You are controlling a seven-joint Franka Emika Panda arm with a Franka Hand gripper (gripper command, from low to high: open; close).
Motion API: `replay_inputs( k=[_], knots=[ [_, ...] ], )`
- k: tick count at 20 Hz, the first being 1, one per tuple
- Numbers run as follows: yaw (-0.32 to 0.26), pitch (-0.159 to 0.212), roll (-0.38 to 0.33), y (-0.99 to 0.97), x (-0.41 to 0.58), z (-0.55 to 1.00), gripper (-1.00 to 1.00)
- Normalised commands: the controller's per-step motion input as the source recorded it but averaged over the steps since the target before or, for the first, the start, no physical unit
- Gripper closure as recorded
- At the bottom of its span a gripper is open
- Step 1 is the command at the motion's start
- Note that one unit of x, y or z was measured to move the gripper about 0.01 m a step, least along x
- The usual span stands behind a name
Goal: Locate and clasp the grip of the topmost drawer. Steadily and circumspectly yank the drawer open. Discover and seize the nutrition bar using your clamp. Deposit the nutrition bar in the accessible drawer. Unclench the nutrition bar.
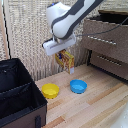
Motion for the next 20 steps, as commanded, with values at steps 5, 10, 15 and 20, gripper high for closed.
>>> replay_inputs(
  k=[5, 10, 15, 20],
  knots=[
    [-0.098, 0.091, -0.004, 0.19, 0.356, 1.00, 1.00],
    [-0.145, 0.070, -0.003, 0.05, 0.373, 1.00, 1.00],
    [-0.180, 0.089, -0.006, -0.06, 0.368, 1.00, 1.00],
    [-0.155, 0.098, -0.021, -0.15, 0.527, 1.00, 1.00]
  ],
)
